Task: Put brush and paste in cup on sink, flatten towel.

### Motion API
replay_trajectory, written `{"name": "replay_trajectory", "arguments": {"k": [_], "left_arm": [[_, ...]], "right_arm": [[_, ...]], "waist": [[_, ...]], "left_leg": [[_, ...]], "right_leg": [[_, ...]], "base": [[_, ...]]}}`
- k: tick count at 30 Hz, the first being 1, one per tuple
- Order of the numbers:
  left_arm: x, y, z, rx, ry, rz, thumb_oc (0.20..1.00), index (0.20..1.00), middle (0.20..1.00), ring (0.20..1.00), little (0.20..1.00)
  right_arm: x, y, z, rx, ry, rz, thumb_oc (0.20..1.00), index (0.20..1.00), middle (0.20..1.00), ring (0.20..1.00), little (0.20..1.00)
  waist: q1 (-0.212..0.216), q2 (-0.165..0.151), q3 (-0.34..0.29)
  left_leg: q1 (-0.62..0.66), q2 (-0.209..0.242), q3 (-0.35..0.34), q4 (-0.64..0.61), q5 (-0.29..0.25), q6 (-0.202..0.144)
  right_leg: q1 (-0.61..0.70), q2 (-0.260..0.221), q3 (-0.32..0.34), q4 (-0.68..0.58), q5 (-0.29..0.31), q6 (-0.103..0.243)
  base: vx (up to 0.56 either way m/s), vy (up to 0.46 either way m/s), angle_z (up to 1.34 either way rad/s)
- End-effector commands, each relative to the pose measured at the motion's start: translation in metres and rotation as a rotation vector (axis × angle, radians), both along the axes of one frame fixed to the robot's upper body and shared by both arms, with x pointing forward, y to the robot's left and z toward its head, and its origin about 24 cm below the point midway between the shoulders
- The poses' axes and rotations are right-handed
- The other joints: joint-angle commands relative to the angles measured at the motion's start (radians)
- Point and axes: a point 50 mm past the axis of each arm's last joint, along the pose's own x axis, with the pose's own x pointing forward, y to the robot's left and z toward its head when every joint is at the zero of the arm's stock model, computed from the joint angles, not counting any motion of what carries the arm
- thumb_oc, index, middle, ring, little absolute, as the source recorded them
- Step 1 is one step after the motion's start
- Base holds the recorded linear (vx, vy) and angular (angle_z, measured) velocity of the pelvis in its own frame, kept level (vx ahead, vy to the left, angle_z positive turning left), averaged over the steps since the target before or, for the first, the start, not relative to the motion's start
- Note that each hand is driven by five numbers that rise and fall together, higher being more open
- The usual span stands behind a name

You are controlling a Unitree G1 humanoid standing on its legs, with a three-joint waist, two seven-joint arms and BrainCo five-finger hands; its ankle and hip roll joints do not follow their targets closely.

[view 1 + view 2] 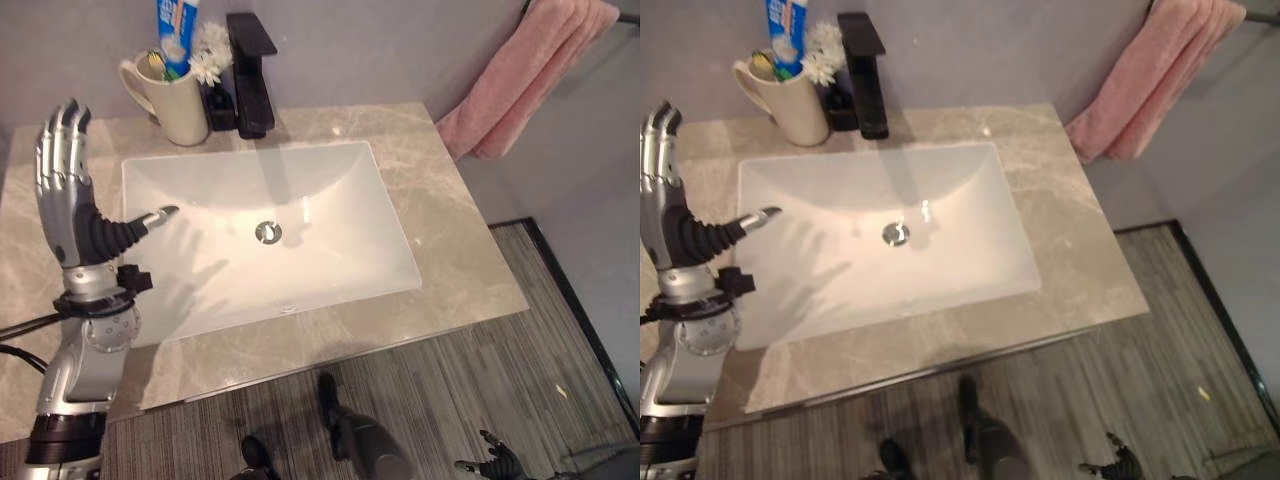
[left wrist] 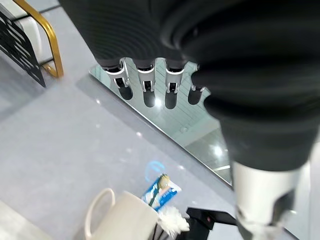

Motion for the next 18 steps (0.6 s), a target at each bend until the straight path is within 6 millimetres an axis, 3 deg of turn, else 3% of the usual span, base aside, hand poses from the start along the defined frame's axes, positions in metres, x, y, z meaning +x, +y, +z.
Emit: {"name": "replay_trajectory", "arguments": {"k": [1, 6, 11, 13, 14, 18], "left_arm": [[-0.009, -0.007, 0.006, 0.054, -0.014, -0.097, 1.0, 1.0, 1.0, 1.0, 1.0], [-0.006, -0.008, -0.016, -0.038, 0.086, -0.138, 1.0, 1.0, 1.0, 1.0, 1.0], [0.003, -0.023, -0.03, -0.143, 0.149, -0.243, 1.0, 1.0, 1.0, 1.0, 1.0], [0.006, -0.03, -0.034, -0.229, 0.149, -0.306, 1.0, 1.0, 1.0, 1.0, 1.0], [0.006, -0.031, -0.034, -0.229, 0.148, -0.307, 1.0, 1.0, 1.0, 1.0, 1.0], [0.0, -0.028, -0.039, -0.278, 0.142, -0.31, 1.0, 1.0, 1.0, 1.0, 1.0]], "right_arm": [[0.025, -0.012, 0.015, -0.046, -0.115, -0.021, 1.0, 1.0, 1.0, 1.0, 1.0], [0.028, -0.02, 0.02, -0.084, -0.109, 0.023, 1.0, 1.0, 1.0, 1.0, 1.0], [0.025, -0.028, 0.02, -0.12, -0.08, 0.008, 1.0, 1.0, 1.0, 1.0, 1.0], [0.033, -0.031, 0.026, -0.119, -0.133, -0.01, 1.0, 1.0, 1.0, 1.0, 1.0], [0.033, -0.031, 0.027, -0.119, -0.133, -0.011, 1.0, 1.0, 1.0, 1.0, 1.0], [0.061, -0.032, 0.048, -0.075, -0.318, -0.058, 1.0, 1.0, 1.0, 1.0, 1.0]], "waist": [[0.023, -0.029, -0.076], [0.015, -0.021, -0.101], [0.012, -0.017, -0.11], [0.017, -0.017, -0.108], [0.017, -0.017, -0.109], [0.046, -0.018, -0.103]], "left_leg": [[-0.095, -0.02, -0.056, -0.031, 0.074, 0.009], [-0.071, -0.005, -0.071, -0.008, 0.084, -0.005], [-0.074, 0.003, -0.131, -0.002, 0.11, -0.016], [-0.091, -0.023, -0.238, -0.004, 0.112, -0.017], [-0.096, -0.022, -0.239, -0.003, 0.117, -0.017], [-0.142, -0.121, -0.508, 0.063, 0.05, 0.005]], "right_leg": [[0.073, -0.023, 0.03, 0.08, -0.089, 0.068], [0.113, 0.017, 0.039, 0.049, -0.147, 0.033], [0.14, 0.039, 0.043, 0.022, -0.16, 0.006], [0.147, 0.044, 0.064, 0.005, -0.153, -0.002], [0.144, 0.044, 0.063, 0.003, -0.148, -0.003], [0.138, 0.054, 0.154, -0.019, -0.126, -0.008]], "base": [[0.11, -0.235, -0.31], [0.06, -0.148, -0.11], [0.01, -0.15, 0.11], [-0.02, -0.079, 0.03], [-0.01, -0.04, -0.07], [0.0, -0.004, -0.34]]}}
